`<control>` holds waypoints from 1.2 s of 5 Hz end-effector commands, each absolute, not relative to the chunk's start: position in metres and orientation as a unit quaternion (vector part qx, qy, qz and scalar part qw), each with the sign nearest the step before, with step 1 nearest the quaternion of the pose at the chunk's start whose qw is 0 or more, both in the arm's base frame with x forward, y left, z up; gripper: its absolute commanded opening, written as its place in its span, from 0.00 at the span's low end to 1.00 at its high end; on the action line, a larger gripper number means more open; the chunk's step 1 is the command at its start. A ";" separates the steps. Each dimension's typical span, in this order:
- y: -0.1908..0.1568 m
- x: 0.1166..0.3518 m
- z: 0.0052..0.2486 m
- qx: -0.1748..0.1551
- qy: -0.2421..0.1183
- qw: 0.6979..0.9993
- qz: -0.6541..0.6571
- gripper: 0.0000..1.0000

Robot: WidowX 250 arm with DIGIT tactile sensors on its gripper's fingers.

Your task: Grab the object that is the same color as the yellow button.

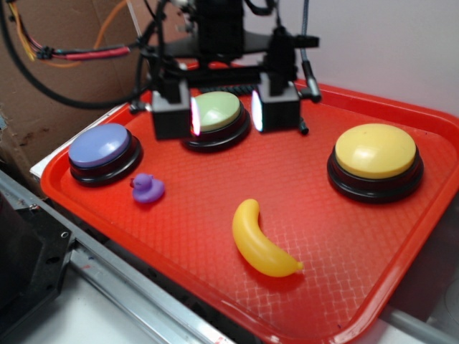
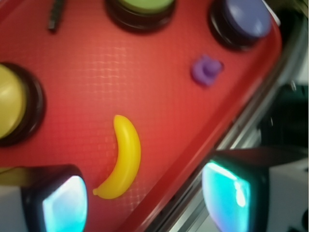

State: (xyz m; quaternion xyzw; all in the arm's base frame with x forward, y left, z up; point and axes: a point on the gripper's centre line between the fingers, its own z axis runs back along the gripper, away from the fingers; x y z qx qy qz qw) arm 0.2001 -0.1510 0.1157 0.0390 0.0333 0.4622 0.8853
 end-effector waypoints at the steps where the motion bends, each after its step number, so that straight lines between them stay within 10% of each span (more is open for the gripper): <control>1: -0.160 0.212 0.051 -0.011 0.079 0.893 0.442 1.00; 4: -0.150 0.193 0.011 -0.002 0.067 0.934 0.352 1.00; 5: -0.153 0.193 0.007 0.002 0.064 0.938 0.342 0.00; 6: -0.154 0.196 0.019 0.011 0.046 0.942 0.331 0.00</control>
